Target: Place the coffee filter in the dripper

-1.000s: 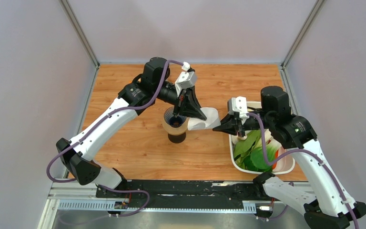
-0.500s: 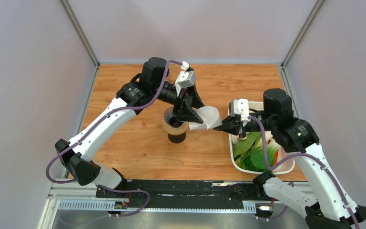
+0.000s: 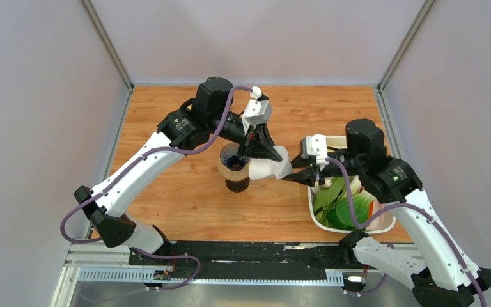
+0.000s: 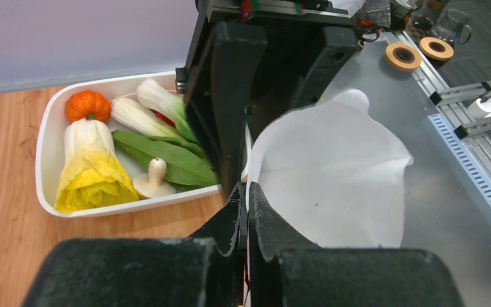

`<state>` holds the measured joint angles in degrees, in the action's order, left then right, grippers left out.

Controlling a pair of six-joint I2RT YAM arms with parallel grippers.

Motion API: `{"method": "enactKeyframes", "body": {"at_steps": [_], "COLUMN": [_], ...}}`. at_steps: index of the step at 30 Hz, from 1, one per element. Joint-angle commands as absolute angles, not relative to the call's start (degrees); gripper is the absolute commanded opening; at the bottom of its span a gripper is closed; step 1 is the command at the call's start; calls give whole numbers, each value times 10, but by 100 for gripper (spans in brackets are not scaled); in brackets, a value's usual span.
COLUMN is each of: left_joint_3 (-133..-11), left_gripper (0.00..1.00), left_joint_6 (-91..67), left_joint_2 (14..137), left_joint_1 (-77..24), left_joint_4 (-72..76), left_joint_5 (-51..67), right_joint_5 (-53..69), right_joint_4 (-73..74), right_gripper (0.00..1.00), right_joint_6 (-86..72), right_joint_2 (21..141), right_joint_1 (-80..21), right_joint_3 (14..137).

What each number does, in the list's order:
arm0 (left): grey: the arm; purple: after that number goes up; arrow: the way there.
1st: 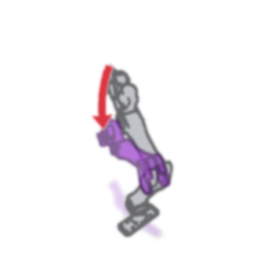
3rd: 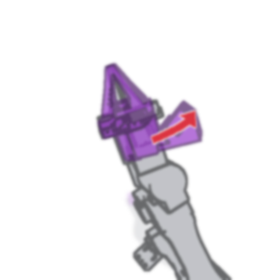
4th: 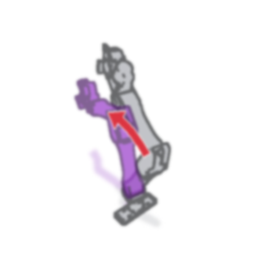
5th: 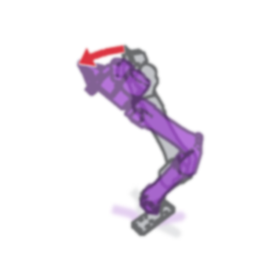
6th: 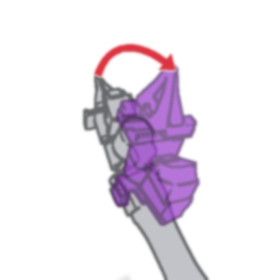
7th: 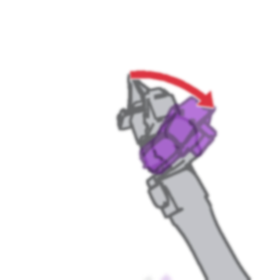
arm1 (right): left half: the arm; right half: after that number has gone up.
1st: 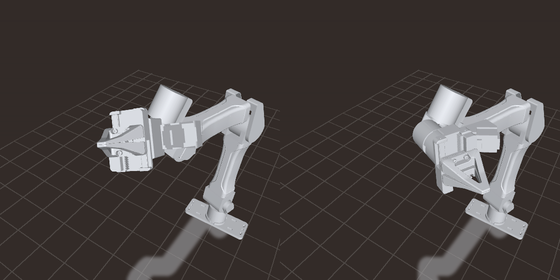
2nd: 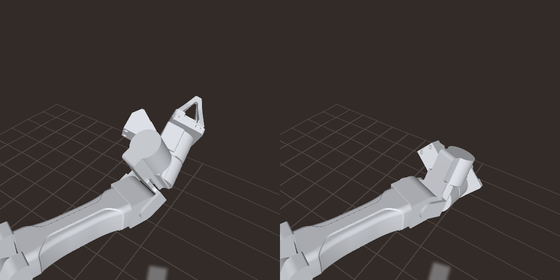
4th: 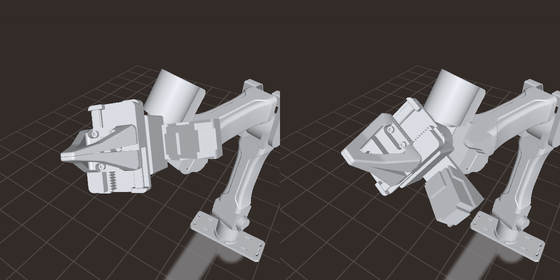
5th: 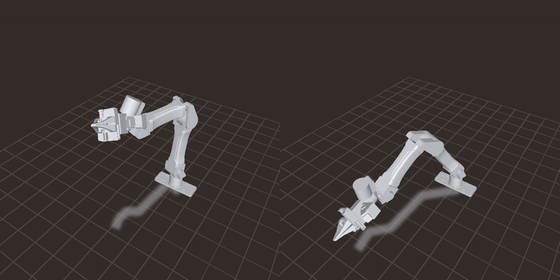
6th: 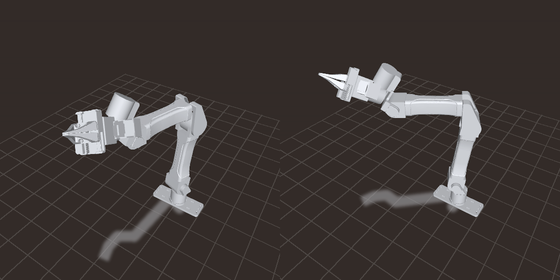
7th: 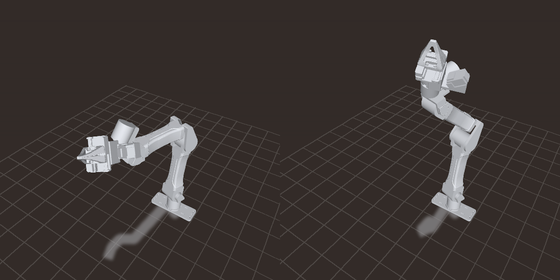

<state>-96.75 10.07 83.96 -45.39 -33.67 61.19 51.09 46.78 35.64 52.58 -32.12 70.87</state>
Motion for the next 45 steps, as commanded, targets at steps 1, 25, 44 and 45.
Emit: {"method": "enactKeyframes", "body": {"at_steps": [1,25,44,45], "left_joint_3": [-969,-973,-808,-804], "left_gripper": [0,38,56,45], "left_joint_6": [166,141,-271,-283], "left_joint_2": [822,817,792,794], "left_joint_1": [-453,-454,-386,-386], "left_joint_4": [-357,-361,-89,-64], "left_joint_5": [615,572,597,608], "right_joint_5": [508,501,328,327], "right_joint_4": [447,412,332,331], "right_gripper": [52,0,3,3], "right_joint_6": [343,305,349,350], "right_joint_2": [519,544,498,497], "right_joint_1": [-325,-337,-371,-372], "right_joint_3": [712,719,687,687]}}
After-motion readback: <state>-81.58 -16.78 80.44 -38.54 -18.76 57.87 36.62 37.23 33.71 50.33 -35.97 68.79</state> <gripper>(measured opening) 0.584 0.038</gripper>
